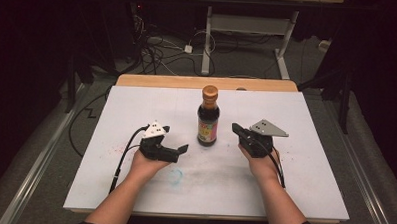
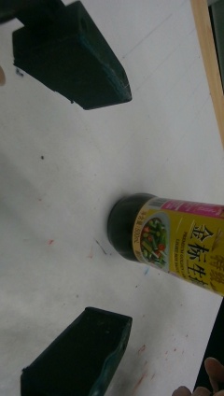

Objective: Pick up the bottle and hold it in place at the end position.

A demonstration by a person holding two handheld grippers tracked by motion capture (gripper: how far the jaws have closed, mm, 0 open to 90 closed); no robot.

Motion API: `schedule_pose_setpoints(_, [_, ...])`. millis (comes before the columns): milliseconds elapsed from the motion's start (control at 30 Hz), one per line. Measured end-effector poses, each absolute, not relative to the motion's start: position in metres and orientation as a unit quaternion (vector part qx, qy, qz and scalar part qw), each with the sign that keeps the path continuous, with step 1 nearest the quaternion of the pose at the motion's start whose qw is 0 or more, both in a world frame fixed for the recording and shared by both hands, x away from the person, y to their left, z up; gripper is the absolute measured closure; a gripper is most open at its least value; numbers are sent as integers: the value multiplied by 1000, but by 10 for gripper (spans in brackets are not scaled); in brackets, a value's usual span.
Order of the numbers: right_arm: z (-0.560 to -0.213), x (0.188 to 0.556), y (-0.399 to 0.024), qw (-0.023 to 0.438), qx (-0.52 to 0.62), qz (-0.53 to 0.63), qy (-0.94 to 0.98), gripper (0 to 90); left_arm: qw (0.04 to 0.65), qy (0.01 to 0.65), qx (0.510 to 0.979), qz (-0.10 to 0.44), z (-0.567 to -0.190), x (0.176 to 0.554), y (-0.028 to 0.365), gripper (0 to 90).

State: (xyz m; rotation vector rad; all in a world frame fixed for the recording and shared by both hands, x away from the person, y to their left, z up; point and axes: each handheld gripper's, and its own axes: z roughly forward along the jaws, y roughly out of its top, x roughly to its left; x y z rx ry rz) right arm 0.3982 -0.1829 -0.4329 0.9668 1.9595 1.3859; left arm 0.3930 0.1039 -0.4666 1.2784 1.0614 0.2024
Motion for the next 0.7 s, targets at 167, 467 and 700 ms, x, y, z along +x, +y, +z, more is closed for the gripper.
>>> schedule_pose_setpoints(167, [-433,402,-185,267,363,515,729,900,678,468,561,82,-464,401,95,0])
schedule_pose_setpoints(467, [-426,408,-187,268,365,516,727,900,682,460,563,73,-459,413,80,0])
schedule_pose_setpoints(700, [-413,412,-187,278,362,515,726,900,685,448,570,66,-453,421,65,0])
